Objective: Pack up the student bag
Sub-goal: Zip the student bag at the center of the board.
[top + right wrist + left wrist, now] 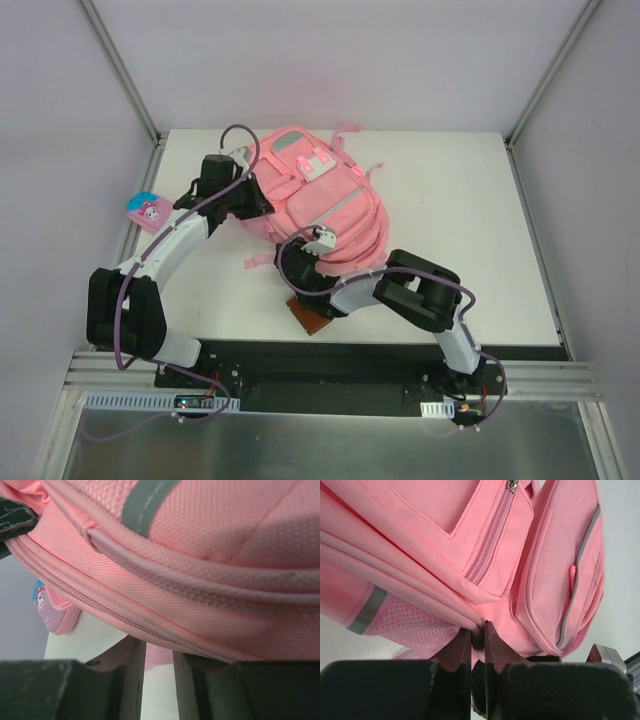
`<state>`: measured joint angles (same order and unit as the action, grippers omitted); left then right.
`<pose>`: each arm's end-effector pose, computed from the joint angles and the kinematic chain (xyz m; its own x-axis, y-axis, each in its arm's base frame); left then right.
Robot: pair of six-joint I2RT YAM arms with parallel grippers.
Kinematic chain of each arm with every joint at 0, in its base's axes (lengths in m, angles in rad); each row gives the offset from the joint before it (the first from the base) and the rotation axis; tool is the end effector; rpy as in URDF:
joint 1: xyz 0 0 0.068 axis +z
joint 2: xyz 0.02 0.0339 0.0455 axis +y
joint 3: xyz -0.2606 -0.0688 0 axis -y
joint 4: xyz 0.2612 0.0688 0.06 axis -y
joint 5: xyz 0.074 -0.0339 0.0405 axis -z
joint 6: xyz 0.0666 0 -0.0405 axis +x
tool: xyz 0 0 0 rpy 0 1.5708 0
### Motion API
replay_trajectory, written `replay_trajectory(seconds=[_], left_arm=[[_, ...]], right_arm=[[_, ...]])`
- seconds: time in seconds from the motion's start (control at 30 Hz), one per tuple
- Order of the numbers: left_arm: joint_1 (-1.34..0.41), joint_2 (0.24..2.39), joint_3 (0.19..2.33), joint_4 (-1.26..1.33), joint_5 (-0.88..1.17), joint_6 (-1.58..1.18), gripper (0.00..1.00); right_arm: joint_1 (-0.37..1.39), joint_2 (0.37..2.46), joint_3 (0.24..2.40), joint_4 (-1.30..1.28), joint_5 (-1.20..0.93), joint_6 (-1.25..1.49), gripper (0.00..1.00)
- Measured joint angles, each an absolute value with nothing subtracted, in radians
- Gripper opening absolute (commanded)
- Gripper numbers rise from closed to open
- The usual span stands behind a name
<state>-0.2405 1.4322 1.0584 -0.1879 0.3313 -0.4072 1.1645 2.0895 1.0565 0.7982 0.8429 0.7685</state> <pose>0.3493 -0.1080 0.2591 -0.6701 -0.2213 -0.7085 0.2475 0.8333 -0.4943 0.2234 0.3933 0.1187 -0.2914 0.4927 -0.8200 -0.1692 0.8171 0.5511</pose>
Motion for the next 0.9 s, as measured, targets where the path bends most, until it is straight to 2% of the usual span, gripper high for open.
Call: replay_trajectory(seconds=[0.1,0.33,0.57,0.9], left_arm=[[-0.240,1.432,1.060,-0.179,0.332,-0.408,0.00],[-0.241,1.432,1.060,-0.175,0.338,-0.408,0.00],[-0.241,1.438,1.060,-0.185,0.342,-0.413,0.00],[-0.241,1.441,1.053,-0.176,0.367,-0.432,0.00]], right_arm=[[1.154,2.092,1.056,0.807,0.836,0.741,0.01],[1.141,2.075,0.989,0.941,0.754,0.618,0.01],[1.139,1.953,0.855,0.988,0.697,0.571,0.01],[1.141,1.846,0.754,1.013,0.680,0.630,0.00]])
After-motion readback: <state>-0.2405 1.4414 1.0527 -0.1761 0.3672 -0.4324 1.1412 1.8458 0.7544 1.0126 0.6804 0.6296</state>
